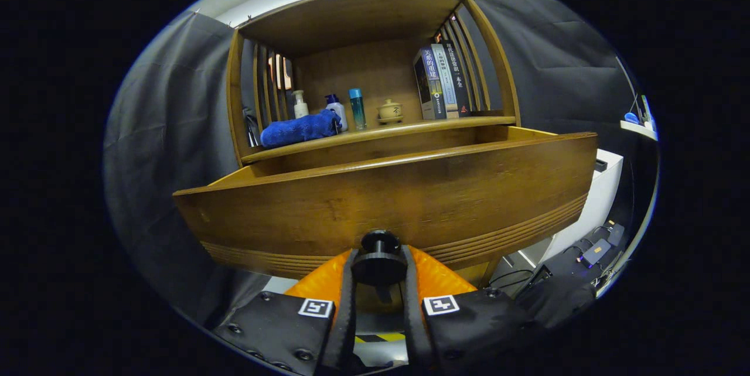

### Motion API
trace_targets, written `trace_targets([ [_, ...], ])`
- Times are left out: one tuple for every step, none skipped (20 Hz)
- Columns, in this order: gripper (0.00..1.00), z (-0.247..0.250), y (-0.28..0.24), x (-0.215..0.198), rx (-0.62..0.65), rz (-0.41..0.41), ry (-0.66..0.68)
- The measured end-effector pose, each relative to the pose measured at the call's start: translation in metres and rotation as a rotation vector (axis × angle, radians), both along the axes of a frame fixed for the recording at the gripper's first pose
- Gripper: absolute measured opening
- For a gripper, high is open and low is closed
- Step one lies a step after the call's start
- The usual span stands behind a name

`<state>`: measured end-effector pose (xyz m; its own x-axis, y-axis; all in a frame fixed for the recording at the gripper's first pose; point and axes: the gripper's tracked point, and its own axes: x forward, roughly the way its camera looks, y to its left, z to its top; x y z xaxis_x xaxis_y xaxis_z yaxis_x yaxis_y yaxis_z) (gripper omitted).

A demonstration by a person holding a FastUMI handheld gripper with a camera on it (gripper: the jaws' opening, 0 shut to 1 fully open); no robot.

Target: Pull open the drawer, take out the items inside it, and place them on the countertop above the cabinet.

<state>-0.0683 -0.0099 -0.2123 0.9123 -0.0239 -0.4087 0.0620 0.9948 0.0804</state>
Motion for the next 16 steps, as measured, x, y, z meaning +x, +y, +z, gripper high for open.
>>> trace_targets([
  [0.43,-0.001,0.001,-0.001,0.003,0.002,0.007],
  [0.43,-0.001,0.001,-0.002,0.014,0.001,0.015],
  [0.43,-0.001,0.001,-0.004,0.025,0.0,0.022],
  [0.43,-0.001,0.002,-0.005,0.024,0.003,0.018],
  [0.43,0.0,0.003,-0.005,0.002,0.016,0.01],
  [0.43,0.0,0.001,-0.003,-0.02,0.025,-0.003],
  [0.43,0.0,0.0,-0.002,-0.029,0.025,-0.006],
  [0.47,-0.001,0.0,-0.003,-0.027,0.024,-0.008],
  [0.5,-0.002,0.002,-0.001,-0.025,0.03,-0.009],
  [0.52,-0.005,0.003,-0.003,-0.027,0.038,0.006],
  [0.54,-0.008,0.004,-0.003,-0.021,0.038,0.014],
  [0.6,-0.011,0.005,-0.004,-0.014,0.045,0.03],
  [0.67,-0.014,0.009,-0.006,-0.007,0.056,0.048],
  [0.74,-0.016,0.012,-0.009,-0.001,0.073,0.058],
  [0.81,-0.014,0.015,-0.012,0.001,0.09,0.057],
  [0.88,-0.012,0.017,-0.013,0.005,0.104,0.054],
])
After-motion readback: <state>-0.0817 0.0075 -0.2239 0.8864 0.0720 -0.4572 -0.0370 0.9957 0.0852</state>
